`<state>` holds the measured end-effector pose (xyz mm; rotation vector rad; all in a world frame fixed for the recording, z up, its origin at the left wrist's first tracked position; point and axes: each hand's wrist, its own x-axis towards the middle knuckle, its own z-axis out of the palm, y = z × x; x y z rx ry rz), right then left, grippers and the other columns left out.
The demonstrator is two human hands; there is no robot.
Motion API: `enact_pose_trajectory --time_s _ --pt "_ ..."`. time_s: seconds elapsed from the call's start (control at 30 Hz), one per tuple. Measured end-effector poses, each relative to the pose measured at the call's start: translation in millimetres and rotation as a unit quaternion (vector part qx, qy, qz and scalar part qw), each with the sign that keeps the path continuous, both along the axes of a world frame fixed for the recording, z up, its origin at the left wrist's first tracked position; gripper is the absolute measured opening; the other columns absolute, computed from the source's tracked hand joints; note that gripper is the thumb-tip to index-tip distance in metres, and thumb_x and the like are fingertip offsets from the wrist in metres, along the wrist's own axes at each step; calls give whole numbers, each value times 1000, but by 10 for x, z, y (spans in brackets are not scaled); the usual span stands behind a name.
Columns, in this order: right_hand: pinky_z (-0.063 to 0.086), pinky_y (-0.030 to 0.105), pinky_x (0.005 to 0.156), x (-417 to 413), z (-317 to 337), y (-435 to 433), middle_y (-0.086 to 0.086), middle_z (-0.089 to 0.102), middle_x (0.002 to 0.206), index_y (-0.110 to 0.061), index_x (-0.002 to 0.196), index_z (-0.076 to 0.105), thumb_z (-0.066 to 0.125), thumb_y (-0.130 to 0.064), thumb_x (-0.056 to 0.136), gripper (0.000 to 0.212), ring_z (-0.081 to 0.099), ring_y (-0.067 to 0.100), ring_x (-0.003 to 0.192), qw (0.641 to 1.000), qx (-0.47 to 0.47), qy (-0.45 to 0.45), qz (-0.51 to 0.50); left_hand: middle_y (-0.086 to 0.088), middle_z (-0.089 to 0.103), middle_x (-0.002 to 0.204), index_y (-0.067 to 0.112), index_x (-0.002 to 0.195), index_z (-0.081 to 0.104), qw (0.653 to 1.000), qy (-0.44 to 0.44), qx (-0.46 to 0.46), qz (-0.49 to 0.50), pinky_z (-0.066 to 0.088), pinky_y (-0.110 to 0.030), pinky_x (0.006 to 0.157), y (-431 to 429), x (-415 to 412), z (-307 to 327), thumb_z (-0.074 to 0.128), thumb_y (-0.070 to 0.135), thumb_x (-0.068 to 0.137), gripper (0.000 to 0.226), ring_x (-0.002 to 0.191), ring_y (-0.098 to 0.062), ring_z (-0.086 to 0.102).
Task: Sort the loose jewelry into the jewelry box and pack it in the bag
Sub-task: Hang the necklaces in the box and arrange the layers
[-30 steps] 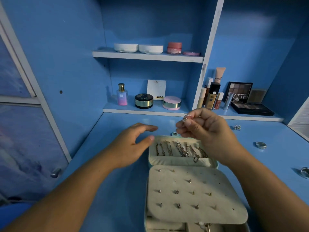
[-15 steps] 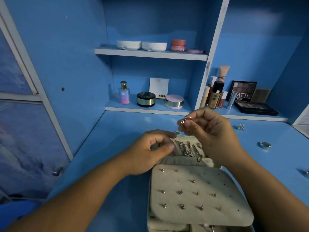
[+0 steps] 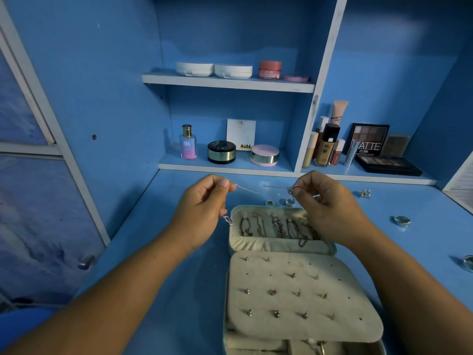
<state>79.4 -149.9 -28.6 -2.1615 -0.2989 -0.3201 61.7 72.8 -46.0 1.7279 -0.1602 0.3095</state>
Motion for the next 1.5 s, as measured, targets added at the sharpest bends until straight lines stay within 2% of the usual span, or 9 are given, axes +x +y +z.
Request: enact_pose_trajectory --time_s 0.27,0.37,0.43,0.53,0.67,0.83,1.0,1.33,1.5 --pt "52 38 69 -16 -8 -50 1 66 86 -17 75 60 54 -21 87 14 60 22 74 988 -148 30 17 15 41 47 24 88 64 998 -67 8 -13 32 -19 49 -4 -24 39 50 28 100 19 50 -11 31" --pt "48 36 76 -35 -6 -46 -3 62 92 -21 79 59 58 -25 81 5 56 16 88 981 -190 18 40 14 49 51 26 91 66 994 -91 27 -60 34 -14 48 -21 -71 59 51 37 94 19 46 -6 35" --pt "42 25 77 -64 7 -9 -10 57 101 -30 90 59 61 -28 80 10 51 9 97 980 -187 9 74 1 67 71 35 94 69 988 -117 60 -77 49 -26 59 -25 -86 52 55 44 95 16 62 -25 55" --pt "39 12 82 -118 15 104 -19 57 110 -40 107 59 65 -31 82 27 50 -3 104 982 -120 17 148 -13 70 91 44 97 70 983 -135 82 -96 50 -42 77 -33 -96 43 51 43 93 19 84 -37 61" --pt "49 31 91 -170 -39 234 -18 67 103 -39 108 64 66 -40 85 23 62 4 96 973 -56 79 210 16 72 100 32 98 68 980 -138 91 -113 47 -12 84 -49 -110 67 53 25 95 17 98 -3 66" --pt "46 14 66 -227 82 224 -15 65 73 -15 96 67 59 -28 85 19 56 1 67 958 70 118 254 10 72 97 37 95 69 980 -150 86 -95 53 -29 80 -30 -99 48 54 38 93 15 87 -22 66" --pt "48 16 76 -223 172 141 -10 66 79 -11 89 65 55 -28 82 21 57 6 77 946 181 119 241 3 70 87 34 92 68 987 -97 89 -90 49 -21 67 -17 -76 12 56 38 91 13 73 -9 60" --pt "44 30 91 -252 222 221 2 59 119 -29 80 71 64 -32 84 9 53 1 116 954 187 42 229 7 63 128 22 127 60 959 31 84 -268 40 -35 109 -140 -143 58 52 23 90 38 127 -8 52" --pt "49 16 77 -273 243 252 0 65 110 -17 81 71 63 -29 77 15 62 5 94 942 262 59 202 6 67 85 10 109 64 953 33 26 -300 45 -16 89 -220 -225 107 44 23 93 28 91 -5 62"
